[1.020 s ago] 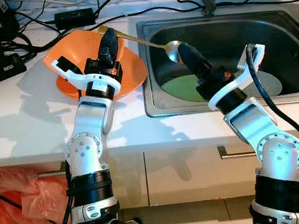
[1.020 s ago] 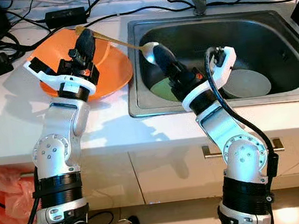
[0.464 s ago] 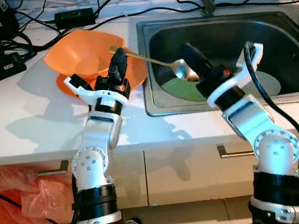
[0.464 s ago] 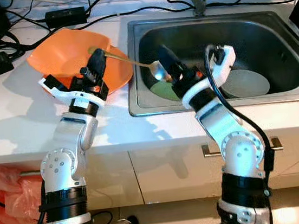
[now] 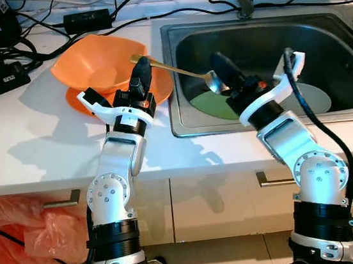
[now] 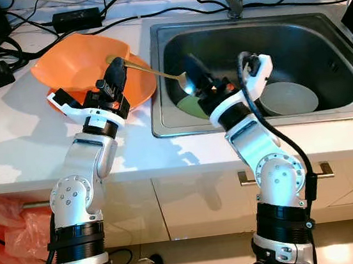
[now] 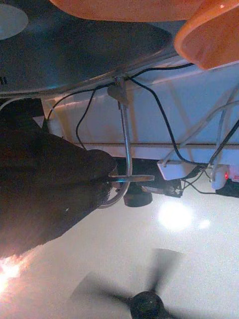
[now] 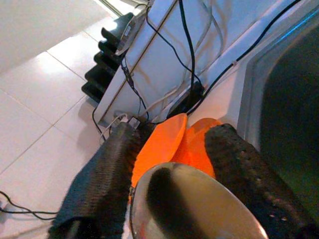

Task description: Kitchen organization

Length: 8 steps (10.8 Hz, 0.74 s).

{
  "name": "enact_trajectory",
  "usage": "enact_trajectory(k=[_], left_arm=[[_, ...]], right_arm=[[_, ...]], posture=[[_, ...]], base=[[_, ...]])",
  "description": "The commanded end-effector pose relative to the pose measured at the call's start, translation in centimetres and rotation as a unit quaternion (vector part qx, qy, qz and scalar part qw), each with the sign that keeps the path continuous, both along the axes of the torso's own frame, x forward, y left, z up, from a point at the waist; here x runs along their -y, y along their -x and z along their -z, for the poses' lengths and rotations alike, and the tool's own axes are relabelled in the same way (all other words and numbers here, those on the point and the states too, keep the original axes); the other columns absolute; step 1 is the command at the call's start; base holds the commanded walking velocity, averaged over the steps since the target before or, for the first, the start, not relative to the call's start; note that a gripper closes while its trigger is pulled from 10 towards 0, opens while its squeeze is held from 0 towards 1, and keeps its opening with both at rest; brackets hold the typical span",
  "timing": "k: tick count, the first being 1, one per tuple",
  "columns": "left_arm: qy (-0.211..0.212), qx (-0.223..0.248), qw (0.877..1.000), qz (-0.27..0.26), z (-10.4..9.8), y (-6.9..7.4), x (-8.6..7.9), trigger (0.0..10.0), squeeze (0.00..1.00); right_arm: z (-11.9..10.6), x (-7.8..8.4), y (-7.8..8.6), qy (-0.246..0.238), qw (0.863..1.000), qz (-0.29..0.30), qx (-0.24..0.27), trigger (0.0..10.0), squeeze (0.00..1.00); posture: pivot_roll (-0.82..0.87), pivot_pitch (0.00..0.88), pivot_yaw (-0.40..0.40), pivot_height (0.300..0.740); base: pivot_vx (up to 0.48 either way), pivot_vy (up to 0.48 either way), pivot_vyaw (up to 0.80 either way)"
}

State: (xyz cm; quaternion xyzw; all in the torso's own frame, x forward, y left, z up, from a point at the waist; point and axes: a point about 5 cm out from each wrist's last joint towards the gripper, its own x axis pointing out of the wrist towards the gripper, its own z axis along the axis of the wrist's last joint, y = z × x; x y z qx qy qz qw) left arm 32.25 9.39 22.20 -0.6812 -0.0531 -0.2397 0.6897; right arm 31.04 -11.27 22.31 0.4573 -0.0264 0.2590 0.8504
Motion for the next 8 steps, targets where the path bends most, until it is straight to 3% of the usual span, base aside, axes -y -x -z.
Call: enact_trajectory(k=[1, 7, 8], left_arm=[[0.061, 0.006, 0.997, 0.036, -1.34, 0.35, 3.19, 0.0, 0.00], [0.048, 0.003, 0.998, 0.030, -1.33, 0.19, 3.19, 0.0, 0.00], [0.021, -0.007, 0.999, 0.036, -0.98, 0.06, 3.58, 0.0, 0.00]], right_arm=[[0.08, -0.10, 0.16, -0.005, 1.000, -0.006, -0.003, 0.0, 0.00], [0.88, -0.45, 0.52, -0.004, 1.000, -0.016, -0.015, 0.0, 0.00], [0.89, -0.55, 0.47, -0.006, 1.000, -0.015, -0.015, 0.0, 0.00]], posture=[[0.12, 0.136, -0.025, 0.740], [0.12, 0.132, -0.016, 0.740], [0.12, 0.127, -0.010, 0.740]], base=[[0.000, 0.000, 0.00], [0.000, 0.000, 0.00], [0.000, 0.000, 0.00]])
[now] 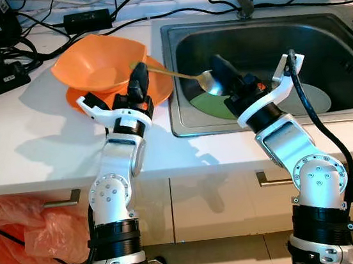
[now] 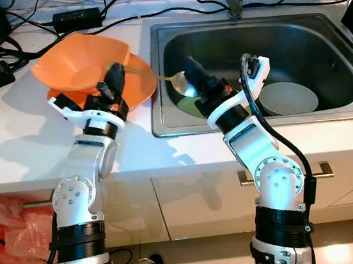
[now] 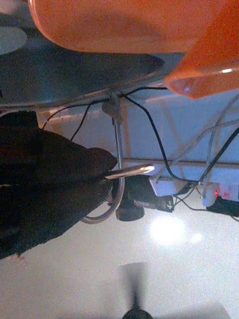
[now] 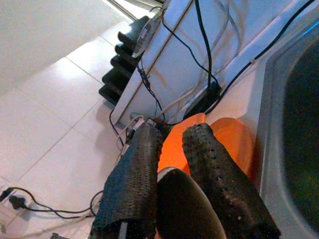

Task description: Kitchen organization

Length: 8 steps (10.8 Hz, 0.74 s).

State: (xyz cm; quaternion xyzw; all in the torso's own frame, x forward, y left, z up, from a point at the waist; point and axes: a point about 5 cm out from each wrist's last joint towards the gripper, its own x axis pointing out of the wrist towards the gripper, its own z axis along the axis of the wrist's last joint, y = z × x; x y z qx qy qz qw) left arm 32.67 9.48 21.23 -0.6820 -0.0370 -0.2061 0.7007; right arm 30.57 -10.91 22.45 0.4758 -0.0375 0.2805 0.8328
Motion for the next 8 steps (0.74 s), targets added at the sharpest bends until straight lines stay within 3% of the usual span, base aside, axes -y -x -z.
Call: enact_trajectory(k=[1, 4, 6, 8], left_arm=[[0.024, 0.021, 0.998, 0.062, -1.8, 0.5, 4.0, 10.0, 1.00], [-0.038, 0.003, 0.997, 0.064, -0.9, 0.0, 3.9, 10.0, 1.00], [-0.089, 0.042, 0.991, 0.085, -1.5, 0.3, 3.9, 10.0, 1.00], [-0.110, 0.064, 0.986, 0.107, -1.9, 0.8, 3.9, 10.0, 1.00]], right_arm=[[1.0, -0.2, -0.1, 0.019, 0.999, 0.005, -0.027, 0.0, 0.00], [0.8, -0.1, -0.3, 0.015, 1.000, 0.011, -0.021, 0.0, 0.00], [0.9, 0.4, -0.9, 0.025, 0.999, 0.023, -0.017, 0.0, 0.00], [1.0, 0.7, -1.4, 0.036, 0.999, 0.032, -0.010, 0.0, 0.00]], posture=[[0.12, 0.125, -0.004, 0.740], [0.14, 0.111, 0.019, 0.740], [0.15, 0.101, 0.043, 0.740], [0.17, 0.090, 0.066, 0.740]], base=[[0.000, 0.000, 0.00], [0.000, 0.000, 0.00], [0.000, 0.000, 0.00], [0.000, 0.000, 0.00]])
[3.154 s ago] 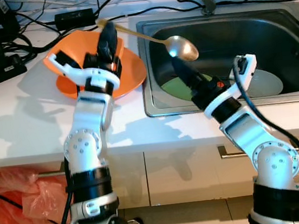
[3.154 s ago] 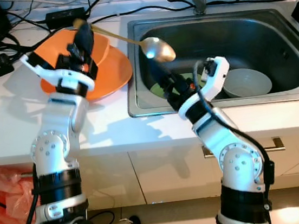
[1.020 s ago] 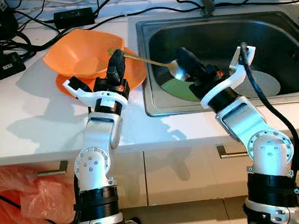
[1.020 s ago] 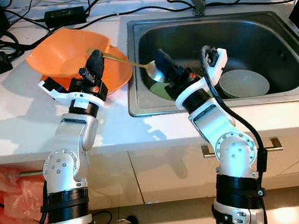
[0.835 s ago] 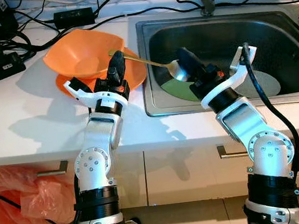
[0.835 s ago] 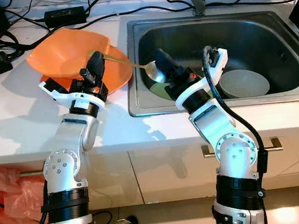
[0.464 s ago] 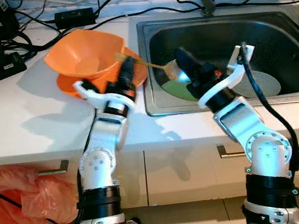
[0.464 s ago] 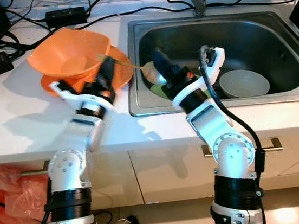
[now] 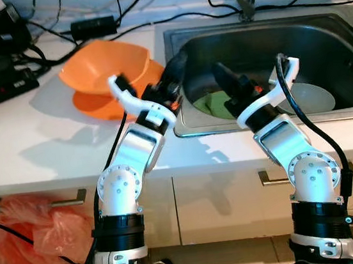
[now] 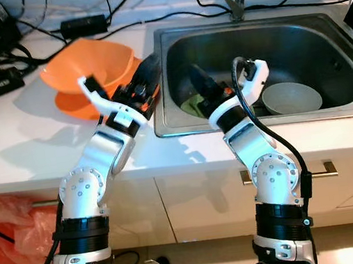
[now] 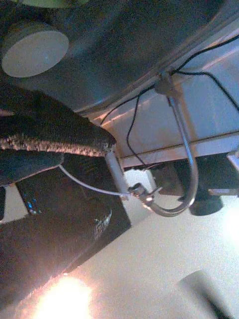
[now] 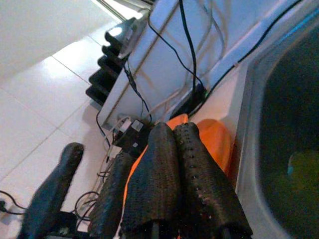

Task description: Kitchen organization

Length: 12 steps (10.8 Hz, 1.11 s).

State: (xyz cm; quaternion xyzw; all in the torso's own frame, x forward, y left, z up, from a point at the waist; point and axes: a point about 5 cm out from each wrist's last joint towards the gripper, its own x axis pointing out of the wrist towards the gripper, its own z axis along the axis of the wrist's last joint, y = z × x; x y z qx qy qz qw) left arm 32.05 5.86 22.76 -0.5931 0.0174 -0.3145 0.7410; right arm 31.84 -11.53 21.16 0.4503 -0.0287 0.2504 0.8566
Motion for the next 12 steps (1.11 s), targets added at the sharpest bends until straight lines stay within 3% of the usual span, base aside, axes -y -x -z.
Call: enact_trajectory(k=[1, 4, 6, 7, 8, 9, 10, 11, 12], left_arm=[[-0.011, 0.011, 1.000, 0.005, -0.3, 0.1, 0.0, 10.0, 1.00], [-0.024, 0.020, 1.000, -0.002, -0.8, -0.2, -0.7, 10.0, 1.00], [-0.077, 0.045, 0.996, 0.001, -0.8, 0.1, -1.3, 10.0, 1.00], [-0.134, 0.069, 0.989, -0.004, -0.5, 0.4, -1.8, 10.0, 1.00], [-0.203, 0.096, 0.974, -0.010, -0.2, 0.7, -2.4, 10.0, 1.00], [-0.234, 0.112, 0.966, -0.011, -0.2, 0.7, -2.5, 10.0, 1.00], [-0.280, 0.139, 0.950, -0.021, -0.2, 0.6, -2.6, 10.0, 1.00], [-0.357, 0.182, 0.915, -0.046, -0.1, 0.3, -2.9, 10.0, 1.00], [-0.401, 0.200, 0.891, -0.067, 0.2, 0.0, -3.3, 10.0, 1.00]], right_arm=[[-0.3, 0.0, -0.3, 0.002, 1.000, 0.008, 0.008, 0.0, 0.00], [-0.5, 0.8, -1.0, 0.027, 0.999, 0.020, 0.023, 0.0, 0.00], [-0.4, 2.2, -1.7, 0.105, 0.993, 0.027, 0.035, 0.0, 0.00], [-0.1, 3.1, -2.0, 0.169, 0.984, 0.029, 0.043, 0.0, 0.00], [0.3, 4.4, -2.2, 0.245, 0.968, 0.030, 0.052, 0.0, 0.00], [0.5, 4.8, -2.2, 0.271, 0.961, 0.031, 0.054, 0.0, 0.00], [0.9, 5.3, -2.1, 0.301, 0.952, 0.028, 0.058, 0.0, 0.00], [1.8, 6.2, -2.1, 0.357, 0.931, 0.029, 0.062, 0.0, 0.00], [2.3, 6.4, -2.0, 0.393, 0.916, 0.027, 0.070, 0.0, 0.00]], posture=[[0.17, 0.085, 0.072, 0.740], [0.18, 0.078, 0.077, 0.740], [0.17, 0.067, 0.078, 0.740], [0.16, 0.055, 0.081, 0.740], [0.15, 0.051, 0.088, 0.740], [0.15, 0.048, 0.089, 0.740], [0.15, 0.041, 0.094, 0.740], [0.16, 0.035, 0.094, 0.740], [0.17, 0.036, 0.094, 0.740]], base=[[0.000, 0.000, 0.00], [0.000, 0.000, 0.00], [0.000, 0.000, 0.00], [0.000, 0.000, 0.00], [0.000, 0.000, 0.00], [0.000, 0.000, 0.00], [0.000, 0.000, 0.00], [0.000, 0.000, 0.00], [0.000, 0.000, 0.00]])
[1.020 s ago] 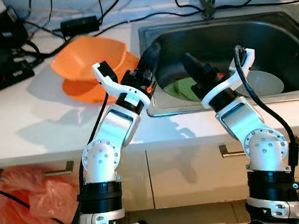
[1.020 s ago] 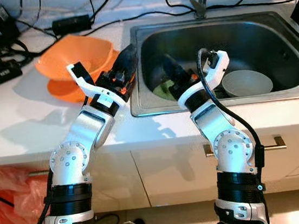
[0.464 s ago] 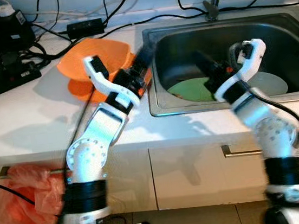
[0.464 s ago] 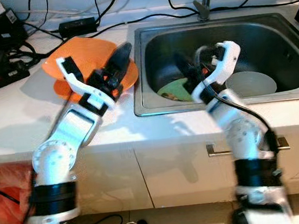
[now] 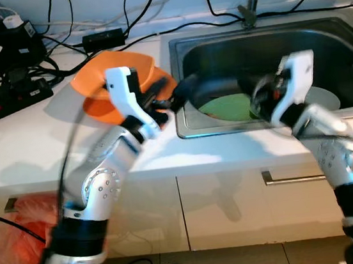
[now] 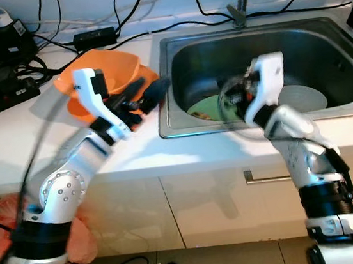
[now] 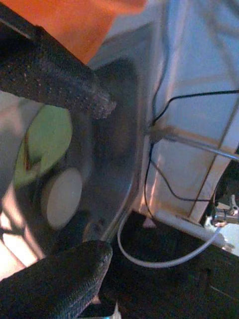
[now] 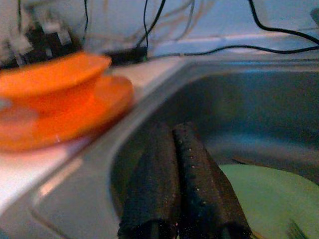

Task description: Kitchen organization

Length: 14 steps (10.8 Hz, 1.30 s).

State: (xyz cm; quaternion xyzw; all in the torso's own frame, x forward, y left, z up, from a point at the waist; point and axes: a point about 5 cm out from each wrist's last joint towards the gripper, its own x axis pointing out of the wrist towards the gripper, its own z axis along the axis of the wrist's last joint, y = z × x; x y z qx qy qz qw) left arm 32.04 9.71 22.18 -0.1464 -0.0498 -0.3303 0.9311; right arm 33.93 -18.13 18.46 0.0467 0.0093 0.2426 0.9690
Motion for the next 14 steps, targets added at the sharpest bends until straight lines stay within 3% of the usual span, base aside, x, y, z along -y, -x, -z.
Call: enact_trajectory(k=[1, 3, 7, 11, 13, 14], left_arm=[[-0.051, 0.033, 0.998, -0.015, -0.1, -0.4, -0.3, 10.0, 1.00], [-0.125, 0.083, 0.986, -0.075, 0.1, -1.5, -1.6, 10.0, 1.00], [-0.209, 0.134, 0.959, -0.138, -0.2, -2.9, -3.3, 10.0, 1.00], [-0.255, 0.109, 0.945, -0.171, 1.3, -4.0, -4.6, 10.0, 1.00], [-0.211, 0.066, 0.951, -0.216, 1.8, -4.7, -5.9, 10.0, 0.00], [-0.224, 0.075, 0.943, -0.233, 1.7, -5.2, -6.7, 10.0, 0.00]], right_arm=[[0.1, -0.1, 0.0, 0.032, 0.999, -0.005, 0.015, 10.0, 1.00], [0.5, -0.1, 0.0, 0.059, 0.998, -0.010, 0.028, 10.0, 1.00], [0.8, -0.6, 1.1, 0.053, 0.997, -0.041, 0.037, 10.0, 1.00], [-0.1, -2.2, 1.8, 0.047, 0.993, -0.099, 0.052, 10.0, 1.00], [-0.3, -2.7, 2.3, 0.044, 0.992, -0.106, 0.058, 10.0, 1.00], [-0.3, -2.9, 2.6, 0.040, 0.992, -0.106, 0.059, 10.0, 1.00]], posture=[[0.16, 0.035, 0.096, 0.740], [0.15, 0.046, 0.107, 0.740], [0.14, 0.077, 0.099, 0.740], [0.13, 0.103, 0.090, 0.740], [0.13, 0.111, 0.097, 0.740], [0.13, 0.111, 0.104, 0.740]], base=[[0.000, 0.000, 0.00], [0.000, 0.000, 0.00], [0.000, 0.000, 0.00], [0.000, 0.000, 0.00], [0.000, 0.000, 0.00], [0.000, 0.000, 0.00]])
